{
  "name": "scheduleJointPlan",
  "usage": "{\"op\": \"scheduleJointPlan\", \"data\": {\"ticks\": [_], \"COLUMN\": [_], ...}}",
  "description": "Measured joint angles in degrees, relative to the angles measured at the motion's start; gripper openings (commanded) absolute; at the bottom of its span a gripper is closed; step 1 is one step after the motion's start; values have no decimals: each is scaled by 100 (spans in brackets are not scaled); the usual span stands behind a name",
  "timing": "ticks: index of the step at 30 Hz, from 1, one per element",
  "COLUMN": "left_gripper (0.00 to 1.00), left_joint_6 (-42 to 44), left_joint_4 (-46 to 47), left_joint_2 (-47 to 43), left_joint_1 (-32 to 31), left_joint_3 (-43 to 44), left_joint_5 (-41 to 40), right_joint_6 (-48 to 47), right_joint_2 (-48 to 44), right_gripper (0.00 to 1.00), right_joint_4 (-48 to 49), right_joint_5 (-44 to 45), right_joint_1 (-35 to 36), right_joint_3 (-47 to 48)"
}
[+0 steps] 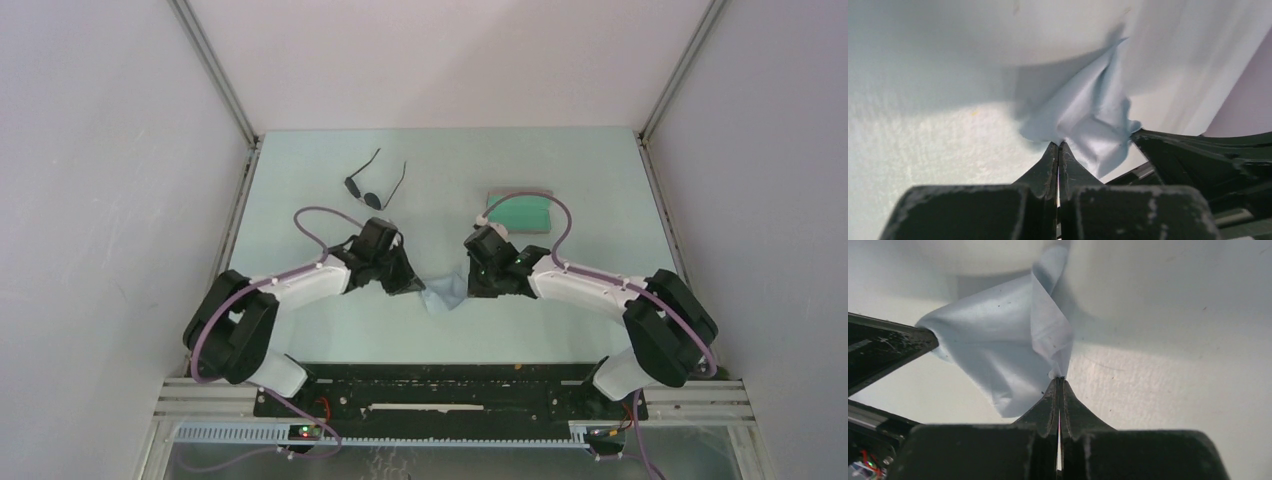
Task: Organize the sunglasses
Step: Open the glasses cleaning cloth at the center of the board.
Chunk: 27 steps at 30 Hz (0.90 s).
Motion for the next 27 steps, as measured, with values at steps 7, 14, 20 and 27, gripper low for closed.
{"op": "scheduleJointPlan", "data": {"ticks": [7, 14, 20, 27], "left_gripper": [0, 6, 54, 66], "left_joint_6": [627, 1130, 1331, 1486], "left_joint_4": [-776, -1231, -1342, -1744], "left_joint_2": [216, 308, 898, 1075], "left_joint_1": [404, 505, 505, 505], "left_joint_3": [1722, 2500, 2218, 2205], "left_joint_5": [-61, -168, 42, -232], "right_joint_6": [-149, -382, -267, -20], "right_joint_2": [-186, -479, -549, -409], "right_gripper": [0, 0, 23, 31], "right_joint_4": [-28, -44, -57, -575], "right_joint_5": [70, 407, 474, 699], "right_joint_1": [-374, -356, -15, 195], "right_joint_3": [575, 852, 168, -79]}}
